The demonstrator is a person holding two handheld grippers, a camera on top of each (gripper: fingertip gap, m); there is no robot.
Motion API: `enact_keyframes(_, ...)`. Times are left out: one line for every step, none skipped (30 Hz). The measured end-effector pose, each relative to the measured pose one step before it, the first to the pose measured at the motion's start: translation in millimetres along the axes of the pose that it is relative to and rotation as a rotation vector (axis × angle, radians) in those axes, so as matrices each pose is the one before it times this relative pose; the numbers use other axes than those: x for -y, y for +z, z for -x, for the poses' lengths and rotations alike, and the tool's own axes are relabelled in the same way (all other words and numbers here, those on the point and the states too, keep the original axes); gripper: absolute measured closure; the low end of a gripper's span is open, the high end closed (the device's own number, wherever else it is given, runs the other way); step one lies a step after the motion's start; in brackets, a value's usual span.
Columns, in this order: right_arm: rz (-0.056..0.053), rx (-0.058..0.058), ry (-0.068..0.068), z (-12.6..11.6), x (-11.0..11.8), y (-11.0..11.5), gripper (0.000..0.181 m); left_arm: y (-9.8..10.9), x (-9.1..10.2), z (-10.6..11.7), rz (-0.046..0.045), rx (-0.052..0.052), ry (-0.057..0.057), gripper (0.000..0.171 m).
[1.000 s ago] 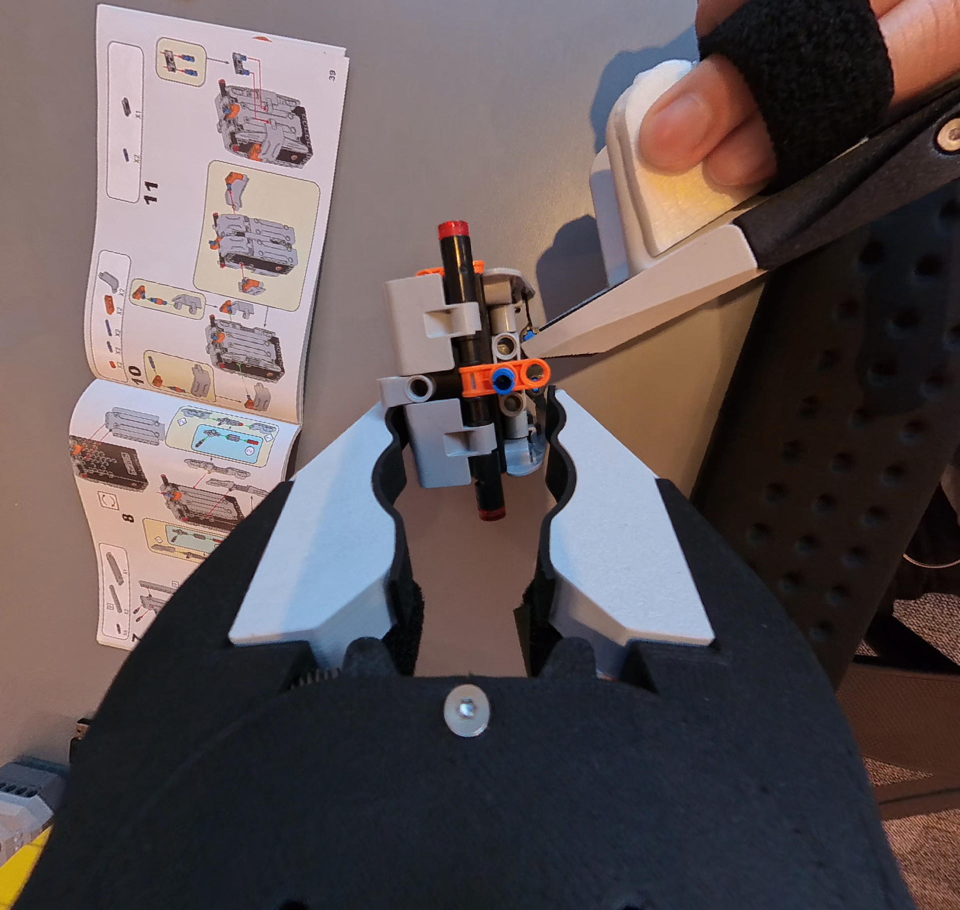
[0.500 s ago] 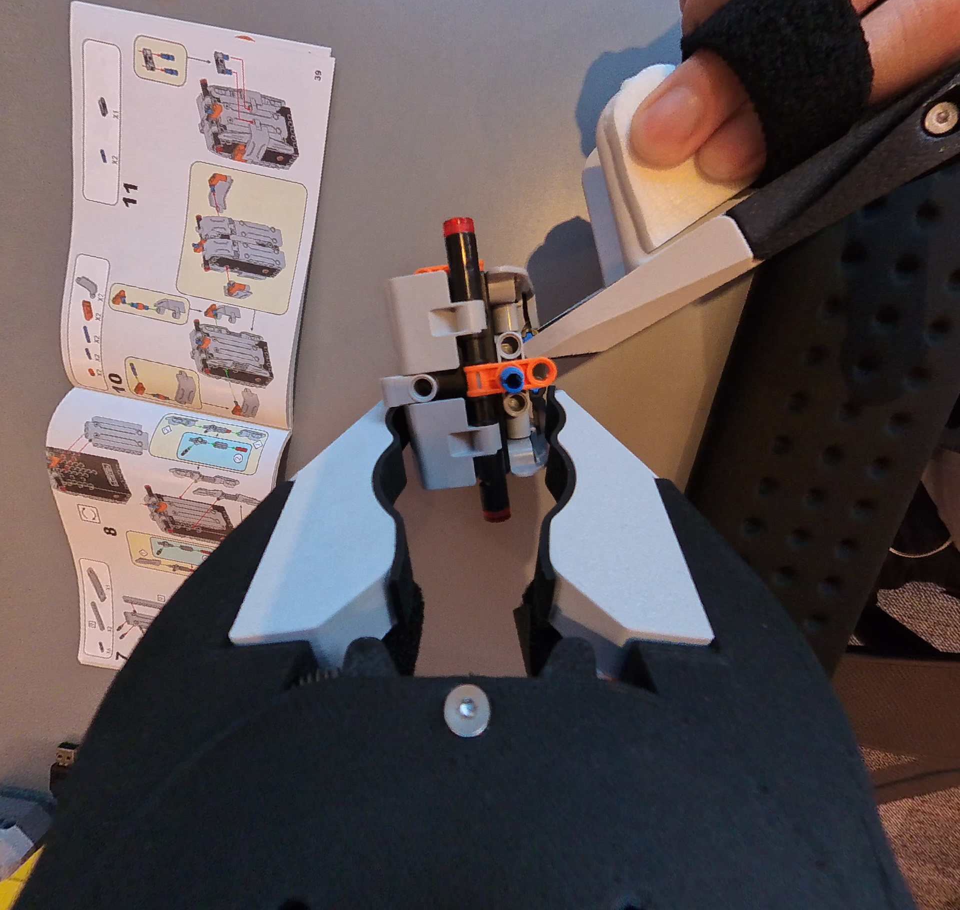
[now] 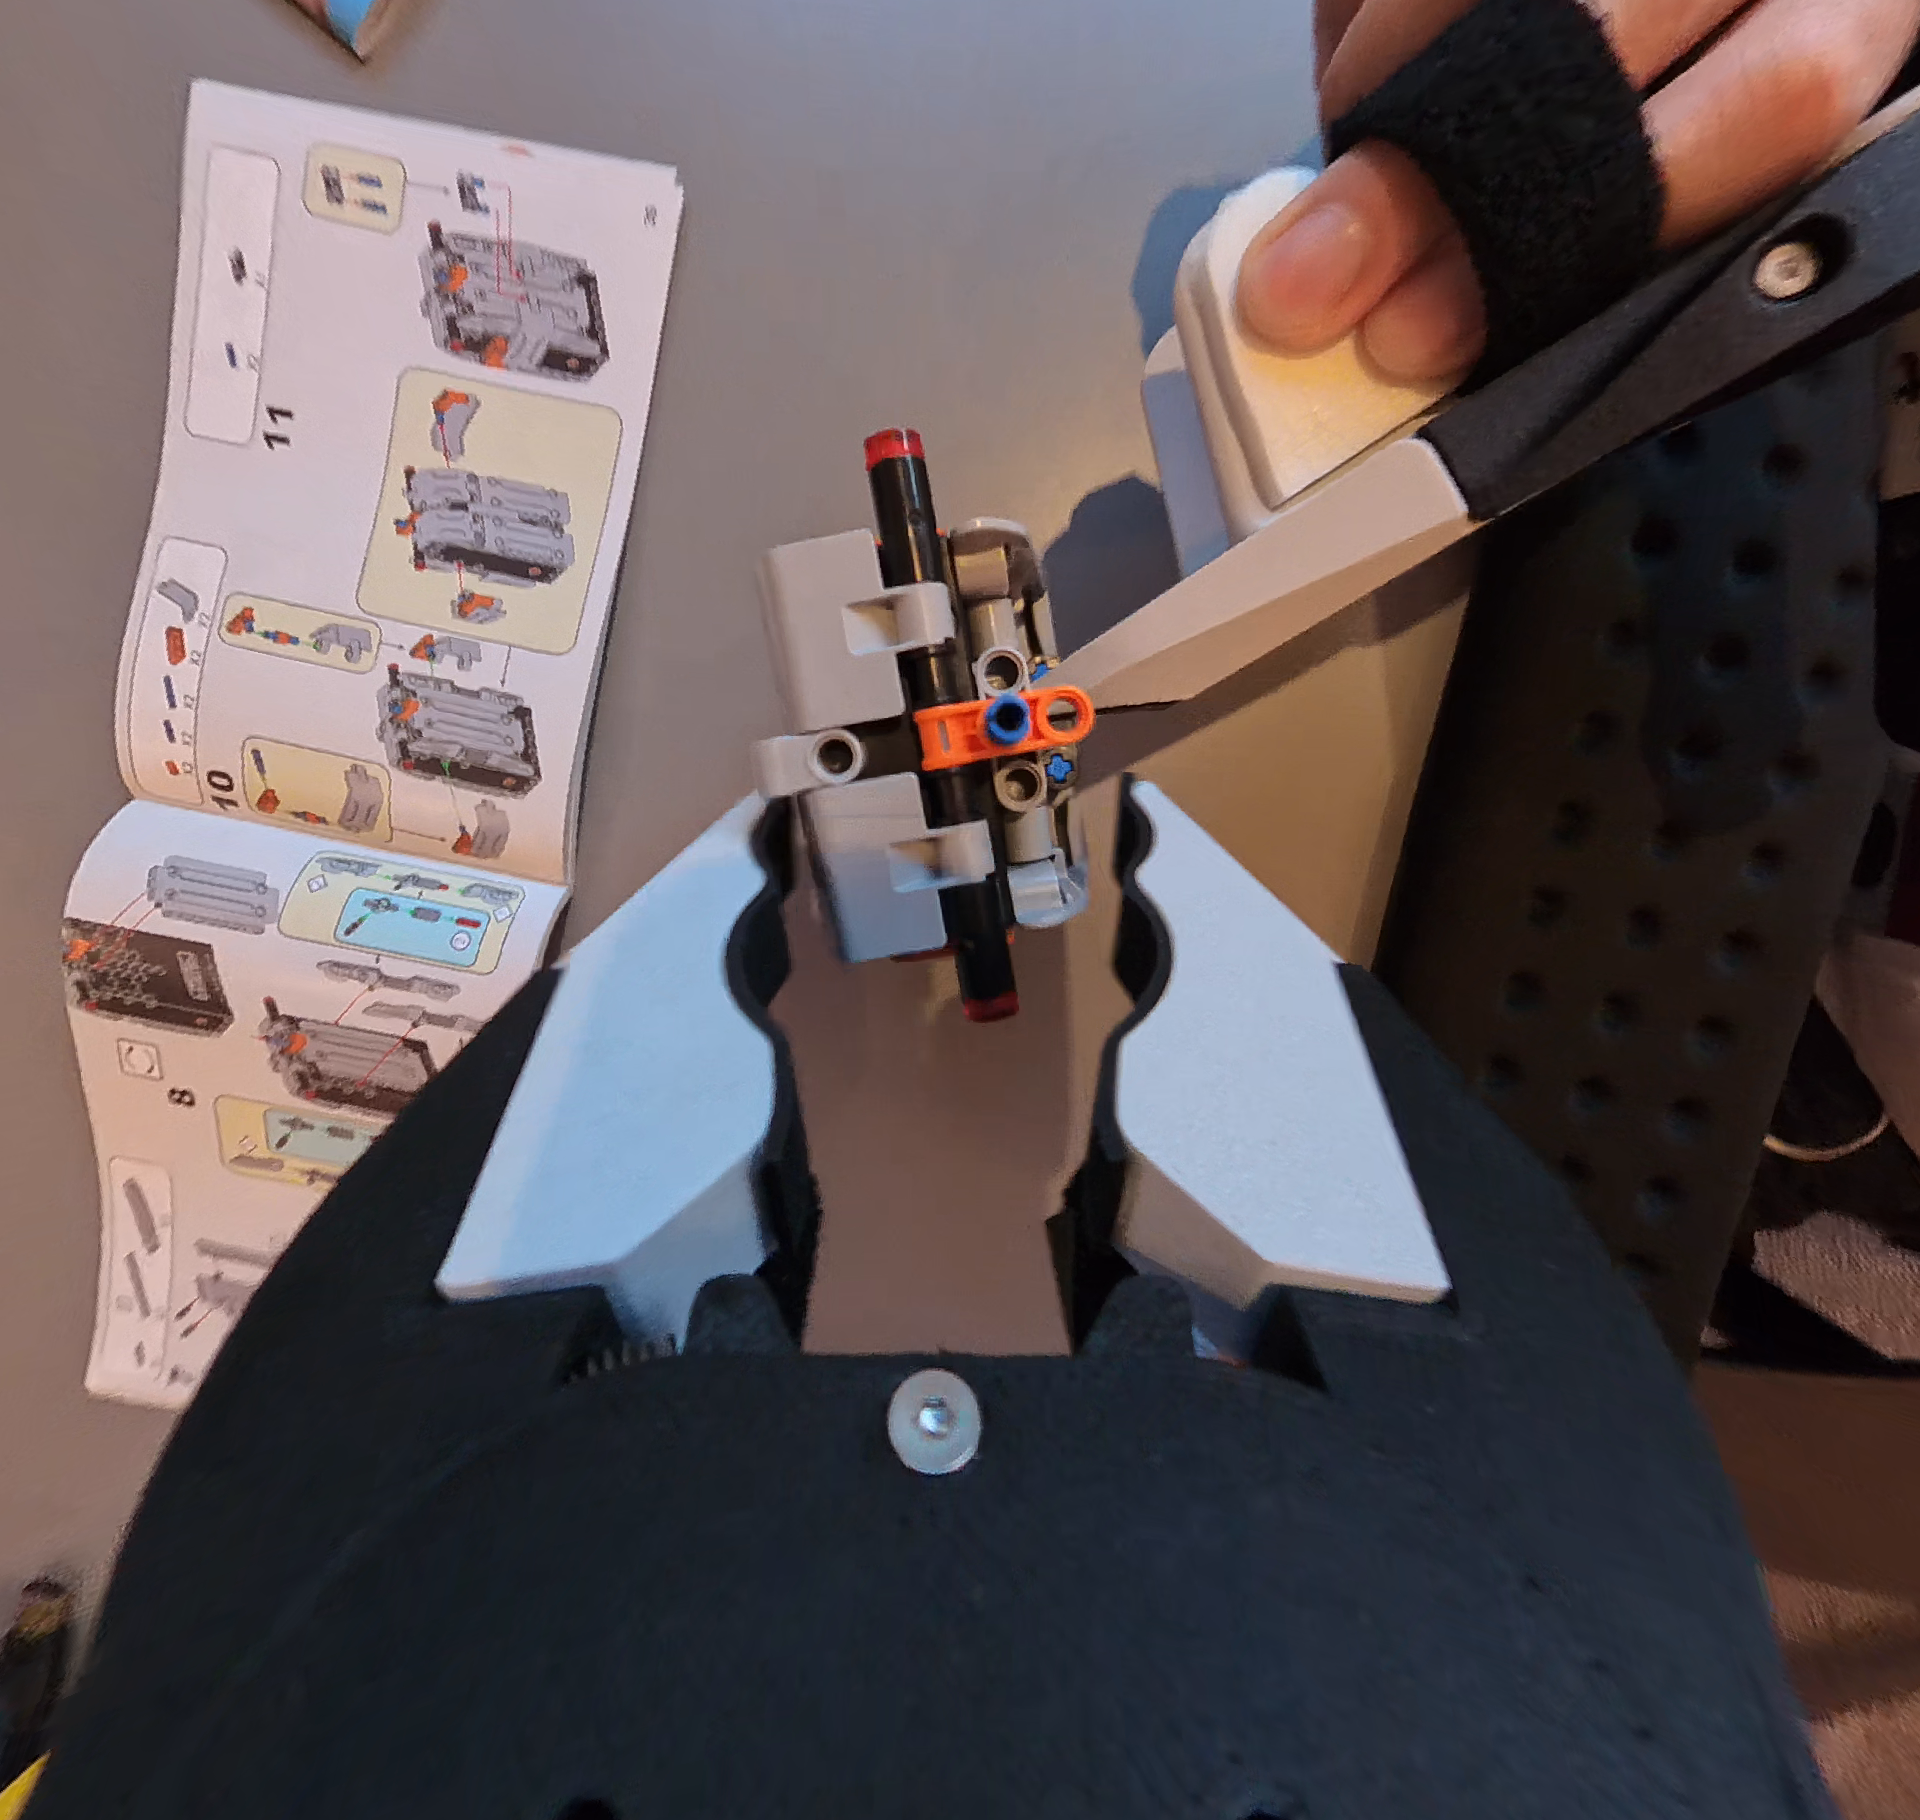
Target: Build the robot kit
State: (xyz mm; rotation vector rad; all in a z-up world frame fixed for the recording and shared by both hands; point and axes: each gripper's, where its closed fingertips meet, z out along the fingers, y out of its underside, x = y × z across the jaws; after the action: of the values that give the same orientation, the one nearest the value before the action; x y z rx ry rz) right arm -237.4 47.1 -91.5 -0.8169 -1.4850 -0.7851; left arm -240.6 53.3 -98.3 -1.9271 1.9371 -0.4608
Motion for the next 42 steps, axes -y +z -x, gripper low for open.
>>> enact_keyframes(0.0005, 0.0002, -0.0001, -0.09, -0.18, 0.13, 0.158, -2.64, 1.72, 0.27, -0.03295, 0.0033, -0.0074, 0.104)
enact_keyframes(0.0012, -0.0006, -0.0015, 0.00, -0.13, 0.07, 0.158, -3.61, 2.37, 0.64, -0.03923, 0.0077, -0.0106, 0.100)
enact_keyframes(0.0017, -0.0008, -0.0022, 0.01, -0.21, 0.26, 0.158, -4.35, 2.27, 0.80, -0.04099, 0.0091, -0.0130, 0.098)
enact_keyframes(0.0012, -0.0006, -0.0010, 0.03, -0.10, 0.20, 0.159, -4.94, 1.79, 1.26, -0.04119, 0.0145, -0.0122, 0.095)
enact_keyframes(-0.0003, -0.0004, -0.0003, -0.08, 0.09, -0.06, 0.159, -5.52, 1.53, 1.74, -0.04532, 0.0201, -0.0097, 0.092)
enact_keyframes(0.0000, -0.0009, -0.0012, 0.08, -0.05, 0.10, 0.158, -5.47, 0.66, 1.11, -0.04649, 0.0196, -0.0085, 0.091)
enact_keyframes(0.0007, -0.0011, -0.0031, -0.08, -0.05, 0.11, 0.158, -4.79, -0.86, 0.50, -0.04127, 0.0195, -0.0069, 0.092)
enact_keyframes(0.0011, -0.0010, -0.0033, 0.02, -0.11, 0.08, 0.158, -3.36, -2.62, 0.13, -0.03342, 0.0210, -0.0056, 0.092)
enact_keyframes(0.0011, -0.0007, -0.0011, -0.09, -0.12, 0.07, 0.159, -1.19, -4.25, -0.36, -0.02448, 0.0201, -0.0053, 0.093)
enact_keyframes(0.0004, -0.0001, -0.0004, 0.04, -0.02, 0.11, 0.159, 0.92, -5.43, -1.30, -0.01488, 0.0146, -0.0061, 0.094)
enact_keyframes(0.0000, 0.0001, 0.0007, -0.05, 0.03, 0.13, 0.159, 2.57, -5.78, -1.36, -0.00879, 0.0117, -0.0085, 0.095)
enact_keyframes(-0.0005, 0.0001, 0.0008, -0.04, 0.02, 0.12, 0.159, 3.55, -4.76, 0.08, -0.00929, 0.0145, -0.0109, 0.096)
enact_keyframes(-0.0003, -0.0002, -0.0003, 0.05, -0.01, 0.11, 0.159, 3.31, -2.71, 1.53, -0.01599, 0.0170, -0.0142, 0.097)
enact_keyframes(0.0005, -0.0002, -0.0008, -0.10, -0.04, 0.10, 0.159, 3.01, -0.32, 1.32, -0.02518, 0.0090, -0.0182, 0.098)
enact_keyframes(0.0002, -0.0005, -0.0013, 0.03, -0.03, -0.01, 0.159, 2.64, 1.05, 0.33, -0.02922, -0.0015, -0.0208, 0.099)
enact_keyframes(-0.0003, -0.0003, -0.0008, 0.00, 0.10, -0.06, 0.159, 2.59, 1.19, 0.35, -0.02518, -0.0042, -0.0183, 0.099)
enact_keyframes(0.0000, 0.0002, 0.0005, -0.04, 0.00, -0.01, 0.159, 2.34, 0.83, 0.03, -0.01965, -0.0042, -0.0102, 0.100)
enact_keyframes(0.0003, -0.0001, -0.0006, -0.06, -0.04, -0.02, 0.159, 2.51, 0.04, -1.18, -0.01350, -0.0098, -0.0035, 0.102)
enact_keyframes(0.0000, -0.0009, -0.0016, -0.05, 0.10, 0.07, 0.159, 3.09, -1.51, -2.02, -0.00223, -0.0125, -0.0028, 0.106)
enact_keyframes(-0.0001, -0.0010, -0.0014, 0.06, 0.08, -0.06, 0.159, 3.59, -2.52, -1.46, 0.00525, -0.0079, -0.0026, 0.107)
enact_keyframes(-0.0004, -0.0005, 0.0005, -0.04, 0.06, 0.03, 0.159, 3.64, -2.81, -1.34, 0.00627, -0.0056, -0.0003, 0.107)
enact_keyframes(-0.0010, 0.0001, 0.0009, -0.02, 0.06, 0.02, 0.159, 3.45, -2.15, -1.56, 0.00071, -0.0058, 0.0006, 0.107)
enact_keyframes(-0.0010, 0.0001, 0.0011, -0.09, 0.02, -0.13, 0.159, 3.01, -0.69, -0.96, -0.00865, -0.0026, -0.0020, 0.108)
enact_keyframes(-0.0010, -0.0003, 0.0009, 0.03, 0.06, 0.02, 0.159, 2.41, 0.92, -0.47, -0.01820, -0.0007, -0.0064, 0.110)
enact_keyframes(-0.0014, -0.0001, 0.0017, -0.09, 0.16, -0.05, 0.159, 1.95, 1.71, 0.33, -0.02181, 0.0010, -0.0102, 0.111)
enact_keyframes(-0.0033, 0.0006, 0.0040, -0.01, 0.35, -0.20, 0.159, 1.13, 1.36, 1.49, -0.02044, 0.0050, -0.0103, 0.112)
enact_keyframes(-0.0003, 0.0001, 0.0029, -0.18, -0.19, -0.02, 0.159, 0.53, 1.16, 1.48, -0.01900, 0.0020, -0.0090, 0.116)
enact_keyframes(0.0032, -0.0026, 0.0022, -0.63, -0.91, 0.29, 0.158, 0.46, 0.88, 0.72, -0.01619, -0.0036, -0.0127, 0.116)
enact_keyframes(0.0009, -0.0006, 0.0038, -0.52, -0.63, 0.30, 0.158, 0.24, 0.61, 0.50, -0.00900, -0.0032, -0.0144, 0.116)
enact_keyframes(-0.0018, 0.0021, 0.0077, -0.56, -0.31, 0.19, 0.159, 0.19, 0.11, 0.05, -0.00141, -0.0041, -0.0103, 0.116)
enact_keyframes(-0.0049, 0.0040, 0.0081, -0.25, 0.08, -0.10, 0.159, -0.01, -0.13, -0.24, 0.00376, -0.0039, -0.0057, 0.116)
enact_keyframes(-0.0060, 0.0042, 0.0049, -0.13, 0.13, -0.21, 0.158, -0.07, -0.10, -0.27, 0.00636, -0.0041, -0.0043, 0.116)
enact_keyframes(-0.0090, 0.0075, 0.0015, -0.11, 0.31, -0.18, 0.159, -0.10, -0.17, -0.31, 0.00721, -0.0052, -0.0054, 0.116)
enact_keyframes(-0.0093, 0.0098, 0.0066, -0.25, -0.07, 0.07, 0.159, 0.02, 0.00, 0.08, 0.00672, -0.0048, -0.0074, 0.116)
enact_keyframes(-0.0055, 0.0131, 0.0120, -0.47, -0.29, 0.58, 0.159, 0.04, 0.23, 0.40, 0.00539, -0.0052, -0.0109, 0.116)
enact_keyframes(-0.0029, 0.0151, 0.0064, -0.84, -0.68, 0.77, 0.159, 0.10, 0.45, 0.60, 0.00306, -0.0087, -0.0165, 0.116)
enact_keyframes(-0.0029, 0.0155, 0.0023, -0.84, -0.59, 1.16, 0.159, 0.05, 0.72, 0.85, 0.00136, -0.0121, -0.0214, 0.116)
enact_keyframes(-0.0014, 0.0159, 0.0040, -1.19, -0.80, 1.16, 0.159, 0.11, 0.74, 0.99, 0.00065, -0.0146, -0.0251, 0.116)
enact_keyframes(-0.0022, 0.0140, 0.0047, -1.33, -0.85, 1.06, 0.159, 0.19, 0.85, 0.81, 0.00059, -0.0176, -0.0285, 0.116)
enact_keyframes(-0.0024, 0.0118, 0.0062, -1.41, -1.03, 1.39, 0.159, 0.08, 0.95, 0.91, 0.00110, -0.0200, -0.0294, 0.116)
enact_keyframes(-0.0023, 0.0137, 0.0079, -1.06, -1.09, 1.41, 0.159, 0.24, 0.81, 0.91, 0.00141, -0.0184, -0.0238, 0.116)
enact_keyframes(-0.0047, 0.0163, 0.0065, -0.85, -0.58, 1.12, 0.159, 0.32, 0.76, 0.96, 0.00071, -0.0131, -0.0148, 0.116)
